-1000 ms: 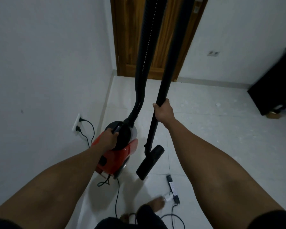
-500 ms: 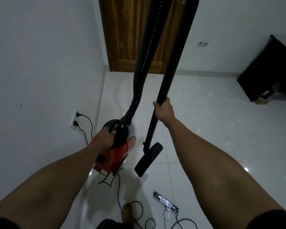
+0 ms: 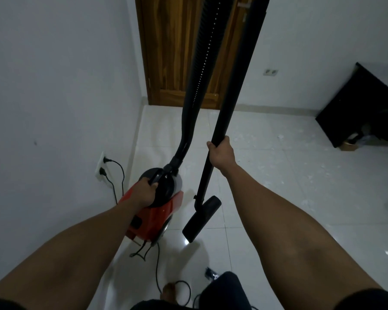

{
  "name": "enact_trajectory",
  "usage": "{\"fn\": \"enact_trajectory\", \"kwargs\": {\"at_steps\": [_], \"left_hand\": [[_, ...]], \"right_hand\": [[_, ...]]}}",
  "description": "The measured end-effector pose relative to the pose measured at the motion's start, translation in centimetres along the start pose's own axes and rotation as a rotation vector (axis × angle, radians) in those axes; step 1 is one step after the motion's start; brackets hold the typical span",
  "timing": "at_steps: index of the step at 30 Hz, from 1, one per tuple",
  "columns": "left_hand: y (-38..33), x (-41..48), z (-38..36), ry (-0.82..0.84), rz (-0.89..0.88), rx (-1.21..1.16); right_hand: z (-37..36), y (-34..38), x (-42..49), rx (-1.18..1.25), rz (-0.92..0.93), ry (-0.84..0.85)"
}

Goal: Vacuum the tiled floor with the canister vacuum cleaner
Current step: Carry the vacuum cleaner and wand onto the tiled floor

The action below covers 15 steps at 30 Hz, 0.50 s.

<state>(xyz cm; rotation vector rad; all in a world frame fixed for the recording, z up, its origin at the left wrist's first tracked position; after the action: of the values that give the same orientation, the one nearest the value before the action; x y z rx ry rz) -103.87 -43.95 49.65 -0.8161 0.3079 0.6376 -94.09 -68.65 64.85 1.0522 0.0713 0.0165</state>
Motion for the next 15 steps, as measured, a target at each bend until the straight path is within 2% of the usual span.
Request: {"fn": "enact_trajectory", "kwargs": {"at_steps": [15], "left_hand": [[-0.6,-0.9,0.0,-0.056,0.070,-0.025]], "right_hand": [[0.2,0.4,2.3,-0.024,0.042,0.098]]}}
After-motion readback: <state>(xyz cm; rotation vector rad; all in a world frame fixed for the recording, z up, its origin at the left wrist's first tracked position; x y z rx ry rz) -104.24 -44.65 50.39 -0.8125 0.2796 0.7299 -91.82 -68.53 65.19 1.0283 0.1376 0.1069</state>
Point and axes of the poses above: each hand's wrist, its own x-axis towards the middle knuckle, its own z-axis out of the back of the hand, y = z × x, the point moved 6 cm from there along x, towards the middle knuckle, and after that the axes turned 10 degrees about z, right-handed, at the moved point
